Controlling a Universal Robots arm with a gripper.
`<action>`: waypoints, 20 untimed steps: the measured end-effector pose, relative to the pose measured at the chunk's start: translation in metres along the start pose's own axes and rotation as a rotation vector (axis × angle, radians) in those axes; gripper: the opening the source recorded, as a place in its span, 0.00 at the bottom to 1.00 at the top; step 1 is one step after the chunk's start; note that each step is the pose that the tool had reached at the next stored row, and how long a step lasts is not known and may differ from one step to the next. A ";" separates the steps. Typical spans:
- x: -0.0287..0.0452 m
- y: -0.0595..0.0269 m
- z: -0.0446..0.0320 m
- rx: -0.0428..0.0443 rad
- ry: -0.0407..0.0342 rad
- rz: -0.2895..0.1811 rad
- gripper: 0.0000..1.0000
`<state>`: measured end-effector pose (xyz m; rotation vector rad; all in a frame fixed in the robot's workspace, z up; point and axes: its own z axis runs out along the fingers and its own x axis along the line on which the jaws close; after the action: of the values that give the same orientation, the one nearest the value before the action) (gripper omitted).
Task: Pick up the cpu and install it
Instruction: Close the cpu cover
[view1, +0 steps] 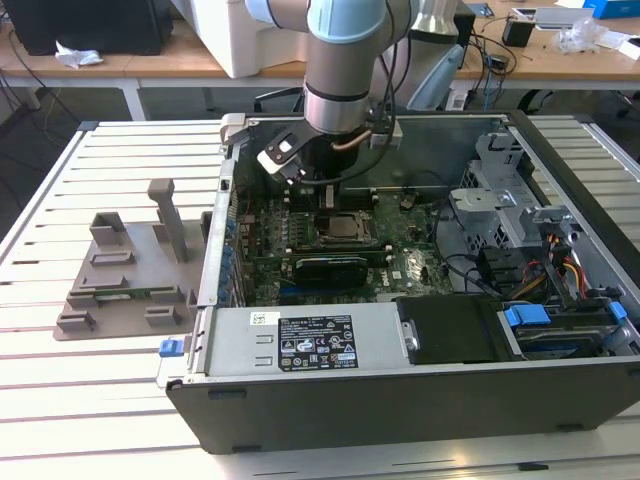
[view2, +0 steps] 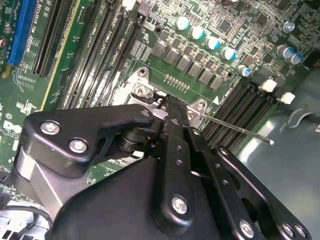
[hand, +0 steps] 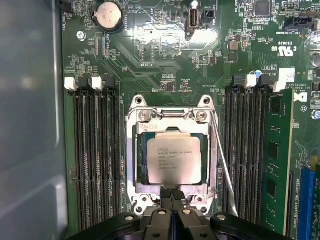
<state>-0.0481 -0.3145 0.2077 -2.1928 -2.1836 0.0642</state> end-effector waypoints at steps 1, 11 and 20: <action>-0.0001 0.0000 0.0008 0.0003 -0.0005 -0.001 0.11; -0.0007 0.0073 0.0030 0.0003 0.0024 -0.009 0.11; -0.0010 0.0157 -0.0123 0.0019 0.0048 -0.011 0.11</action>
<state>-0.0316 -0.3156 0.2190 -2.1769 -2.1925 0.0605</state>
